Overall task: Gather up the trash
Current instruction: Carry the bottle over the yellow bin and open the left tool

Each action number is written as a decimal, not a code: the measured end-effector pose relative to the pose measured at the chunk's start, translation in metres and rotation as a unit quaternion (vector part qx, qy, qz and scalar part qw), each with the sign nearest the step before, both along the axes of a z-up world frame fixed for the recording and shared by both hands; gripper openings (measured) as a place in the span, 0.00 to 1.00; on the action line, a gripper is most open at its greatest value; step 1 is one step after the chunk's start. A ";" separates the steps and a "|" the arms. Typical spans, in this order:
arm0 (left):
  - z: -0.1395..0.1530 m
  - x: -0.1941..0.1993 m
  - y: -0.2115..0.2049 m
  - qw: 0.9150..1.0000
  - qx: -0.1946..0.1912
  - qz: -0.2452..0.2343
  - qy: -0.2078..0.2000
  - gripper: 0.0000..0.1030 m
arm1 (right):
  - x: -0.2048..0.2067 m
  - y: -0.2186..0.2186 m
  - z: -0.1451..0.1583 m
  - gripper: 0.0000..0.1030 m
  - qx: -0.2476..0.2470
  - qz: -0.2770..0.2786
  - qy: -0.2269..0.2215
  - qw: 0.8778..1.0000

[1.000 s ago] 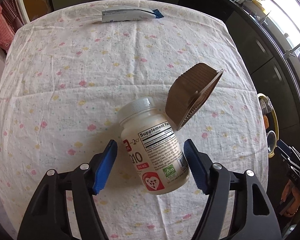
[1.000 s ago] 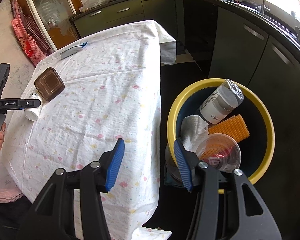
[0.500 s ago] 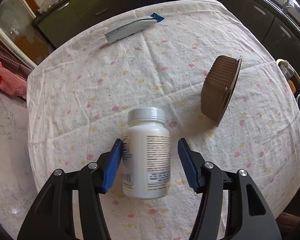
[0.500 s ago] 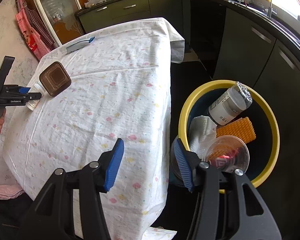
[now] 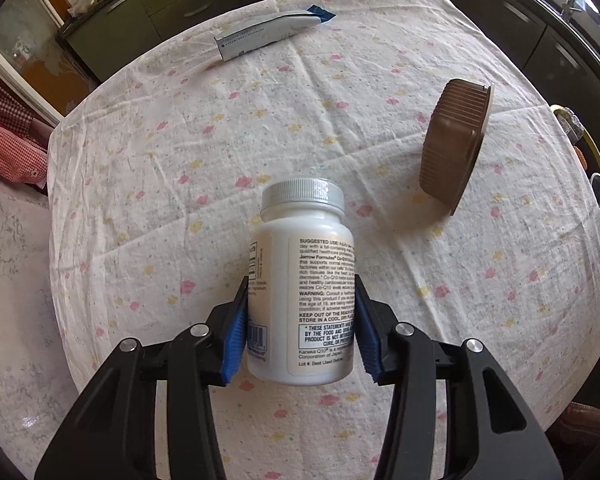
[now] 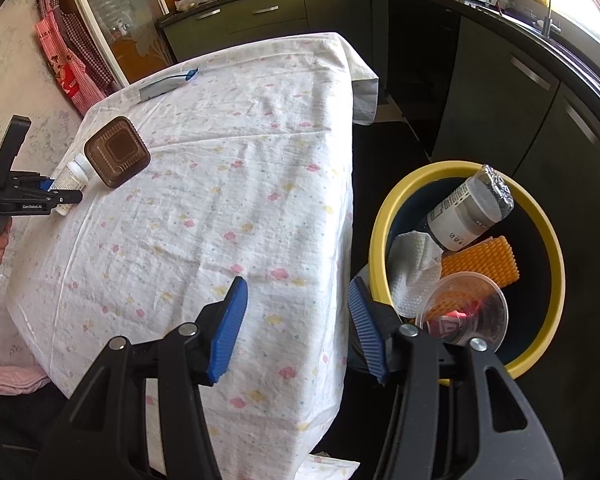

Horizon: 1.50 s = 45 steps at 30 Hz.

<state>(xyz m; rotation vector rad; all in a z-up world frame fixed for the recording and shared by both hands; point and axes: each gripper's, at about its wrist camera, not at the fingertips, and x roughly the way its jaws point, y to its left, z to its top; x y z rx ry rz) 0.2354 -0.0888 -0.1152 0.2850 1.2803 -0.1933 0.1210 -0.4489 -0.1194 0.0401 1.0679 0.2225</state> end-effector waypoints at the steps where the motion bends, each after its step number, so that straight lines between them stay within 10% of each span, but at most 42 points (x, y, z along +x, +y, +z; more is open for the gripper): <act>1: 0.002 -0.003 -0.001 1.000 0.000 -0.003 -0.004 0.46 | 0.000 0.000 0.000 0.49 0.000 0.000 0.000 1.000; 12: 0.056 -0.061 -0.075 0.991 -0.040 -0.119 -0.050 0.46 | -0.012 -0.023 0.007 0.49 -0.009 -0.041 -0.014 0.999; 25: 0.053 -0.071 -0.285 0.944 -0.091 -0.315 -0.038 0.46 | -0.060 -0.102 0.006 0.49 -0.026 -0.143 -0.023 0.989; 37: -0.003 -0.012 -0.430 0.932 -0.099 -0.349 0.012 0.46 | -0.075 -0.139 -0.013 0.49 -0.007 -0.174 -0.012 0.985; 45: 0.004 -0.004 -0.428 0.936 -0.130 -0.326 -0.027 0.63 | -0.072 -0.138 -0.017 0.49 0.004 -0.168 -0.013 0.986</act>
